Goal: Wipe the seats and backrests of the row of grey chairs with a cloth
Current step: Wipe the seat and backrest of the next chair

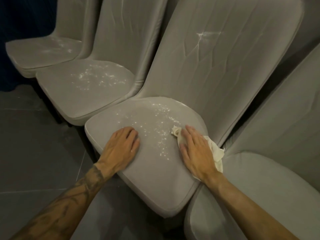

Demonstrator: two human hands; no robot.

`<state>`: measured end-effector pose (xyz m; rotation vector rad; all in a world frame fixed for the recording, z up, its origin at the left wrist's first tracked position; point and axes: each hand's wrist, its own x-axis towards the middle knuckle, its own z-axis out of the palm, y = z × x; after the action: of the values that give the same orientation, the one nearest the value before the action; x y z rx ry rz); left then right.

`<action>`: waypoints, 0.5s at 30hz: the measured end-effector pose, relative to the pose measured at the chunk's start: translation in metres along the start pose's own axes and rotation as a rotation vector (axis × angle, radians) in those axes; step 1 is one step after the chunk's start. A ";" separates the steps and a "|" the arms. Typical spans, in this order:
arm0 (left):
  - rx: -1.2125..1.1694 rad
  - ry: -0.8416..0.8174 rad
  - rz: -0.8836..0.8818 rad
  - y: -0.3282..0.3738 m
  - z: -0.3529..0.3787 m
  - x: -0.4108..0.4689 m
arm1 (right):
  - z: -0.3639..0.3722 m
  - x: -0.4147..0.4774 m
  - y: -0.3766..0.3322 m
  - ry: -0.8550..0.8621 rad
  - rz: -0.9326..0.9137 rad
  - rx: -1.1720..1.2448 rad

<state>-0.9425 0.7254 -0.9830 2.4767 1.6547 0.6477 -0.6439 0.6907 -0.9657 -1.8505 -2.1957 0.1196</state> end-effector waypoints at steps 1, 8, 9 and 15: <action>-0.001 -0.004 0.008 -0.002 0.001 0.001 | 0.001 -0.004 0.000 -0.009 -0.064 -0.018; 0.011 -0.077 0.116 -0.023 -0.011 0.017 | -0.001 0.030 0.039 -0.257 -0.052 -0.018; 0.005 -0.091 0.118 -0.026 -0.012 0.022 | 0.003 0.043 0.040 -0.245 -0.030 -0.044; 0.049 -0.114 0.155 -0.038 -0.014 0.040 | 0.027 0.080 0.016 -0.097 0.182 -0.040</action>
<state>-0.9676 0.7747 -0.9702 2.6415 1.4680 0.4760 -0.6470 0.7748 -0.9831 -2.1058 -2.1018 0.2069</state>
